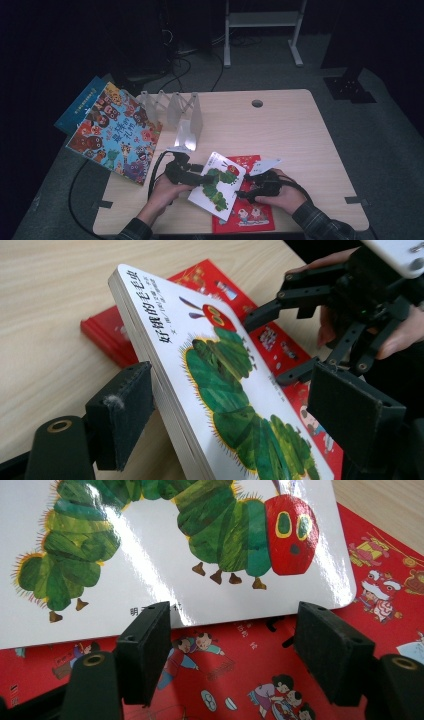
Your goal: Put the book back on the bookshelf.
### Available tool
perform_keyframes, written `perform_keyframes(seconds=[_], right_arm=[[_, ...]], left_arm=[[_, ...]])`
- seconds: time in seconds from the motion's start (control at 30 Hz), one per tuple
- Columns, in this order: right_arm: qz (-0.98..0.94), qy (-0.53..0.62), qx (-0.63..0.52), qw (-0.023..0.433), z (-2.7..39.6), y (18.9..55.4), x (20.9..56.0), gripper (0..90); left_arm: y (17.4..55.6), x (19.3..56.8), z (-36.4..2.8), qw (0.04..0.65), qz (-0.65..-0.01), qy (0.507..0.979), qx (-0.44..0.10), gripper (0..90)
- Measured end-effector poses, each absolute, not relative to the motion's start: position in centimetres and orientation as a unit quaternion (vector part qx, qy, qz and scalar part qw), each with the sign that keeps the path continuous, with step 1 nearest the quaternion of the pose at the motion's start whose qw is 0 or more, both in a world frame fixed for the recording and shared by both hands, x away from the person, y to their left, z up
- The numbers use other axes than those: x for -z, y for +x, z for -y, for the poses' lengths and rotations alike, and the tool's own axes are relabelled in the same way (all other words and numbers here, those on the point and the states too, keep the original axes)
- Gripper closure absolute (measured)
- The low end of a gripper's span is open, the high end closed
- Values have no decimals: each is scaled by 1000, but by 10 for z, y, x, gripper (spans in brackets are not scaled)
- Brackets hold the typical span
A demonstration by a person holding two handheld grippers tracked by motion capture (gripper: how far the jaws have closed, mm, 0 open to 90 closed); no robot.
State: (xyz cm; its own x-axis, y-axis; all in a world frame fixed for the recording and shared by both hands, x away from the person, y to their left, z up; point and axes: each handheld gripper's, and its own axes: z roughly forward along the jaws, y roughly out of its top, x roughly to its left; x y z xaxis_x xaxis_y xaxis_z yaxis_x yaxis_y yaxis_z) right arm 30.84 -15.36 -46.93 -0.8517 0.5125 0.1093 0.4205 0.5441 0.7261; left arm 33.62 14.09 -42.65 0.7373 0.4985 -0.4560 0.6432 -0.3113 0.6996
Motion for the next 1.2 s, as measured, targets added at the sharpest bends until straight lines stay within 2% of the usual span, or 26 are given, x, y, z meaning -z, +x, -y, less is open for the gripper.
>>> perform_keyframes(seconds=[0.67,1.2], right_arm=[[-877,256,-400,69,160,310,473,173],[-877,256,-401,68,163,310,473,169]], left_arm=[[325,402,-124,514,-306,797,79,169],[320,399,-116,522,-285,798,94,170]])
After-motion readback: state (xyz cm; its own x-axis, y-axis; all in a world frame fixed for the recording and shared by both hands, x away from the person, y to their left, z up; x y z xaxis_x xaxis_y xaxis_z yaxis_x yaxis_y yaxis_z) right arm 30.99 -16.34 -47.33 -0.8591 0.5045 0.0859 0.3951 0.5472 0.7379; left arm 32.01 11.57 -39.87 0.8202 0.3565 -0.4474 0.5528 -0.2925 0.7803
